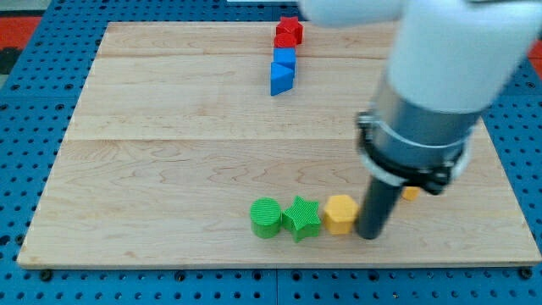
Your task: Push the yellow heart slightly down
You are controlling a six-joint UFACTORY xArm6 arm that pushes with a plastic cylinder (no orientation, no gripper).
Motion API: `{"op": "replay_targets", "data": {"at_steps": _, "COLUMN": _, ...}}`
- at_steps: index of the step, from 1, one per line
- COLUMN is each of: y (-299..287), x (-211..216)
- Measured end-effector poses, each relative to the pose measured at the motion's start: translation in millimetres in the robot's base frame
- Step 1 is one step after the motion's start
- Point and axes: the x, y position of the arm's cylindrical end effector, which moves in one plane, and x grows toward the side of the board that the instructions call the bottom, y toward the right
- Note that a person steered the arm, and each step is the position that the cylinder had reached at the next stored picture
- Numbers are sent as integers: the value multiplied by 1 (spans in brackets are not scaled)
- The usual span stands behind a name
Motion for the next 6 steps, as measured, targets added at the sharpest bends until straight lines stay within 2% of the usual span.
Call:
{"op": "replay_targets", "data": {"at_steps": 1, "y": 8, "x": 0}}
{"op": "replay_targets", "data": {"at_steps": 2, "y": 76, "x": -7}}
{"op": "replay_targets", "data": {"at_steps": 3, "y": 156, "x": -26}}
{"op": "replay_targets", "data": {"at_steps": 4, "y": 175, "x": -75}}
{"op": "replay_targets", "data": {"at_steps": 5, "y": 128, "x": -99}}
{"op": "replay_targets", "data": {"at_steps": 6, "y": 76, "x": -87}}
